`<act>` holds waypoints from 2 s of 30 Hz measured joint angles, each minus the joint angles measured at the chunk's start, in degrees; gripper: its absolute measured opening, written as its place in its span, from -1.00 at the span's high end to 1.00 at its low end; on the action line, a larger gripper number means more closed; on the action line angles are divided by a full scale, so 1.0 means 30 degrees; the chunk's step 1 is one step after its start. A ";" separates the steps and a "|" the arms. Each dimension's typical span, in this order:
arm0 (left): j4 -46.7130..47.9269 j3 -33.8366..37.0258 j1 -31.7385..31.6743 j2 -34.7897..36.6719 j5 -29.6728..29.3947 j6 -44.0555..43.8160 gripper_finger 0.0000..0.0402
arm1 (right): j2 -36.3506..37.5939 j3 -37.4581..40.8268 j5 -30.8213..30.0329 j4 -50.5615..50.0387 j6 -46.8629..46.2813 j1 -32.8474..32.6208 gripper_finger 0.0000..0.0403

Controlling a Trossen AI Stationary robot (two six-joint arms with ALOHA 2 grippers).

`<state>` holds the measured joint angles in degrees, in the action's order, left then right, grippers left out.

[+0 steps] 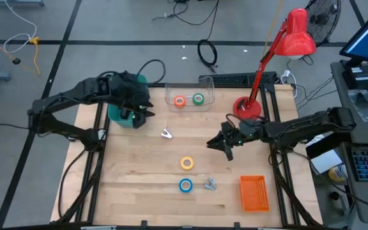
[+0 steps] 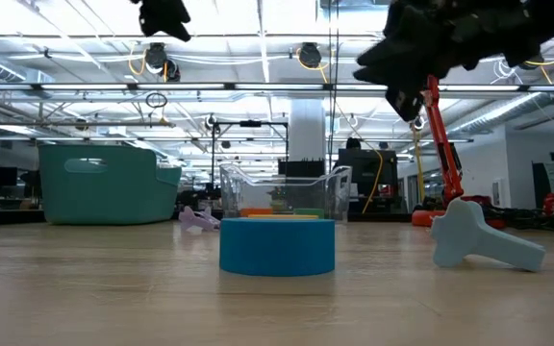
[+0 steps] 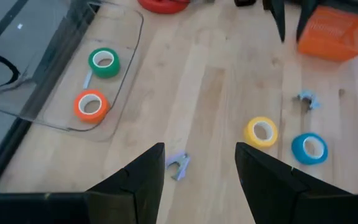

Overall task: Pick and place Stapler, Stapler remover, tape
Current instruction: Put the yellow tape into the transparent bin

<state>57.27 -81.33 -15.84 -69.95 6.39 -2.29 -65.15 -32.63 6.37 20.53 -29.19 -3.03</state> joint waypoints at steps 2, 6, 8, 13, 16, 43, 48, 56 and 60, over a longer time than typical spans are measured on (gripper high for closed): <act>-0.1199 0.1592 0.0002 0.1259 0.0291 -0.0543 0.00 | -0.0688 -0.0569 -0.0567 0.0064 -0.0030 -0.0582 0.64; -0.3901 0.4969 0.0454 0.3611 0.1440 -0.1276 0.00 | -0.2140 -0.2026 -0.1506 -0.0855 -0.0050 -0.1591 0.64; -0.5047 0.6586 0.0784 0.4609 0.1933 -0.1658 0.00 | -0.2887 -0.2833 -0.1761 -0.1954 -0.0145 -0.1937 0.64; -0.7586 1.0359 0.1769 0.6730 0.2823 -0.3217 0.00 | -0.5034 -0.4925 -0.2192 -0.3926 -0.0548 -0.2519 0.64; -0.8853 1.2108 0.2552 0.7863 0.3133 -0.3784 0.00 | -0.6419 -0.6215 -0.2192 -0.4665 -0.0548 -0.2620 0.64; -1.0143 1.8898 0.7096 1.7757 0.0178 -0.4655 0.00 | -1.3963 -1.5736 -0.1539 -1.6405 -0.2311 -0.2438 0.64; -0.9993 1.9202 0.7096 1.7697 0.0211 -0.4905 0.00 | -1.3979 -1.5910 0.0199 -1.6069 -0.2590 -0.1539 0.64; -1.0011 1.9195 0.7096 1.7731 0.0153 -0.4718 0.00 | -1.3979 -1.5903 0.2454 -1.7320 -0.3055 -0.0223 0.58; -0.9993 1.9195 0.7096 1.7731 0.0190 -0.4761 0.00 | -1.3979 -1.5903 0.2478 -1.7366 -0.3337 -0.0100 0.43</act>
<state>27.29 -23.75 5.45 -16.75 6.96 -16.58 -107.09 -80.34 13.80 -31.57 -39.20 -3.33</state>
